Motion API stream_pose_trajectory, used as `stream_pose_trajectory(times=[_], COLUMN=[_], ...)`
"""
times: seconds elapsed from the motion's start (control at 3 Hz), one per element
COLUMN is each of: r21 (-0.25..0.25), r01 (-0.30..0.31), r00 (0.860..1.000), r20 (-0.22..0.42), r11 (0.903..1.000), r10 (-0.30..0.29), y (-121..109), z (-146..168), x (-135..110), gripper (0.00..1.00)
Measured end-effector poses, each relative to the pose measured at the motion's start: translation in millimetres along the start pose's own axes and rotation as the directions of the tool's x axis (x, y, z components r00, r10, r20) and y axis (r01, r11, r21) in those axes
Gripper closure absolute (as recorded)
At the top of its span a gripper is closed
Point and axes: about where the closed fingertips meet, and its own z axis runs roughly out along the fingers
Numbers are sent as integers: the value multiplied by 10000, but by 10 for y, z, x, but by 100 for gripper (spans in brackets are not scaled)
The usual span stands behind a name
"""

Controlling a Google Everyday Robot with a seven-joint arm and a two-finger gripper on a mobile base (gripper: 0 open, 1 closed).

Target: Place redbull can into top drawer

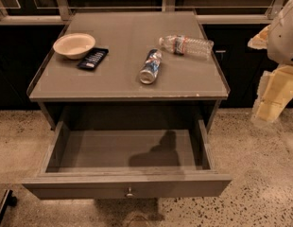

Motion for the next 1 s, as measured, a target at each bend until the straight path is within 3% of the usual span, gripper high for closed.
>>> stream_pose_trajectory(times=[0.33, 0.67, 1.0], r21=[0, 393, 451], r01=[0, -498, -2048], r00=[10000, 9982, 9668], r20=[0, 344, 1653], r11=[10000, 9980, 9778], r10=[0, 484, 1949], y=[0, -63, -230], z=[0, 41, 242], x=[0, -26, 9], gripper=[0, 0, 0])
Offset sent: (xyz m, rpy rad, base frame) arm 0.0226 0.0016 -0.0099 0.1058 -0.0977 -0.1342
